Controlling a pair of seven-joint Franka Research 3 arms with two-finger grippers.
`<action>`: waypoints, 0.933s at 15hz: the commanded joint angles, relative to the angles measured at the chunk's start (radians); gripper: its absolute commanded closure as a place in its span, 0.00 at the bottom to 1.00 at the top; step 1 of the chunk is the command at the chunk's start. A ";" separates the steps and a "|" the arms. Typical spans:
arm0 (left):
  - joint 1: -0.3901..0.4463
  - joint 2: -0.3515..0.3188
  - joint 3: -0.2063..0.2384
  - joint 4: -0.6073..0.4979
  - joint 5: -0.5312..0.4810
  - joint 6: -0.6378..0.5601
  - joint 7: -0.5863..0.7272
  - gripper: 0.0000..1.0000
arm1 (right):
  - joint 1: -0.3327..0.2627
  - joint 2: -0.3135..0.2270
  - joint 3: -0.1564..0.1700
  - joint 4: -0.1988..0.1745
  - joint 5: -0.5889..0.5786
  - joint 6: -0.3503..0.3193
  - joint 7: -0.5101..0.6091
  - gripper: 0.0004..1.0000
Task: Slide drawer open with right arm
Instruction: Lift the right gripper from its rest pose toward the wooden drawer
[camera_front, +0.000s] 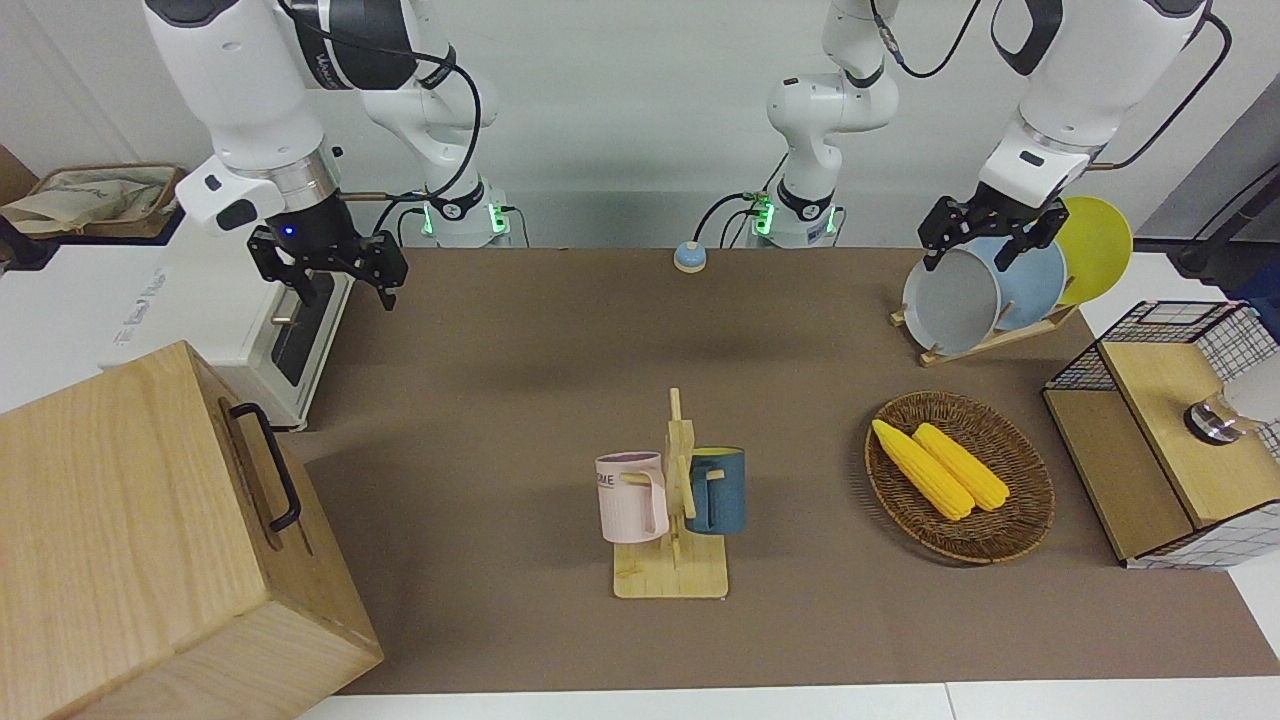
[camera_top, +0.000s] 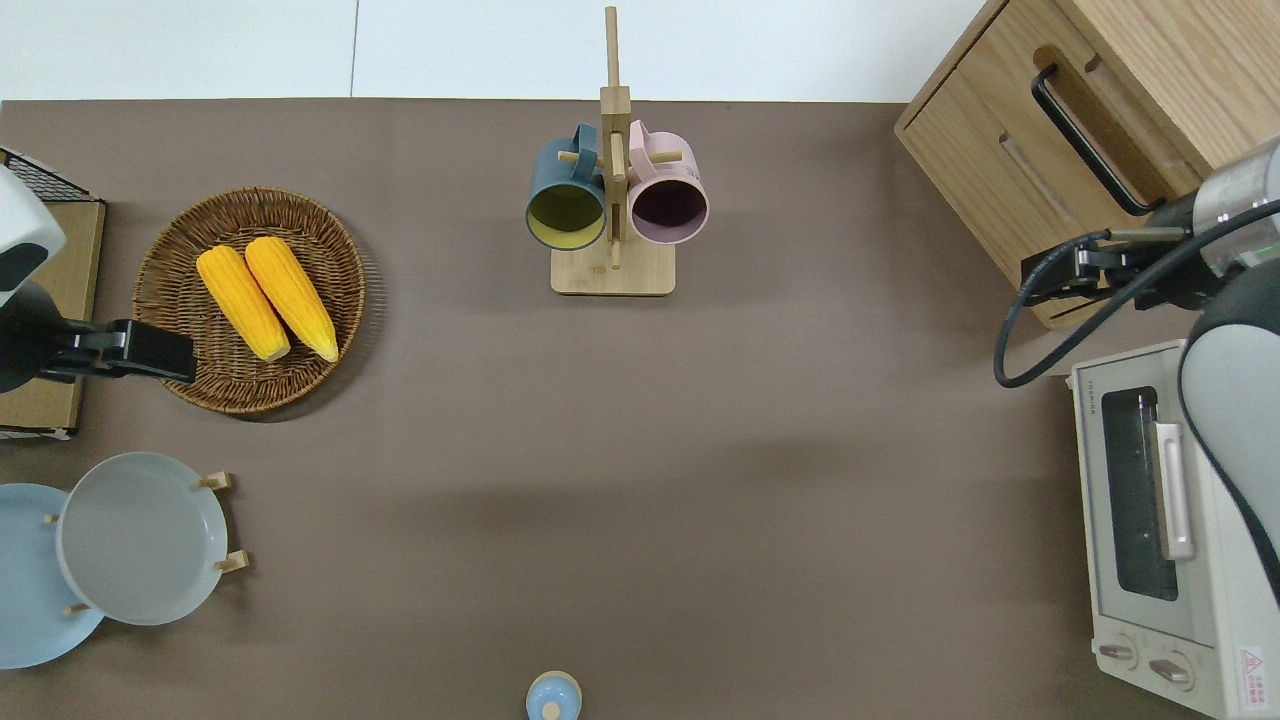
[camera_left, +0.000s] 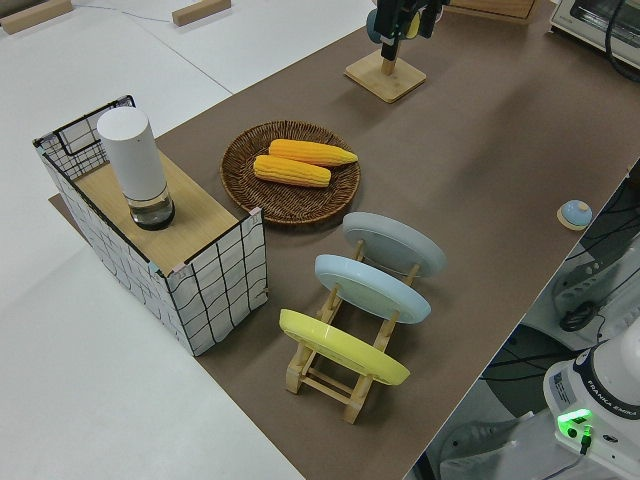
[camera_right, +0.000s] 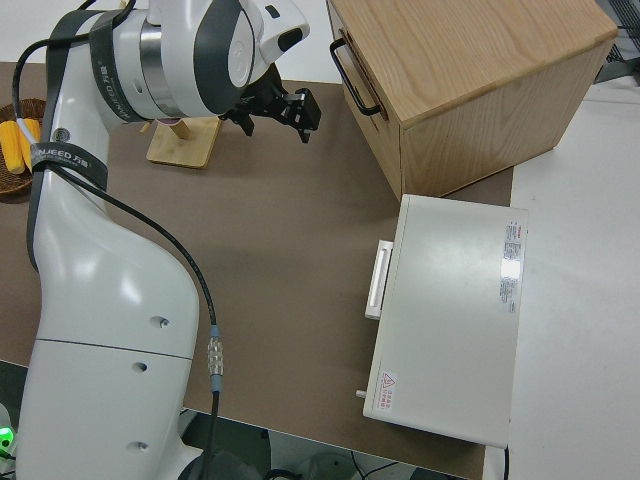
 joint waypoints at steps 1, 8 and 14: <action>0.004 0.011 -0.006 0.024 0.017 -0.020 0.010 0.01 | 0.005 -0.003 -0.003 0.004 0.024 -0.012 -0.018 0.01; 0.004 0.011 -0.006 0.026 0.017 -0.020 0.010 0.01 | 0.001 0.000 -0.003 0.002 0.061 -0.013 -0.024 0.01; 0.004 0.011 -0.006 0.026 0.017 -0.020 0.010 0.01 | 0.016 0.001 -0.002 -0.002 0.045 -0.018 -0.021 0.01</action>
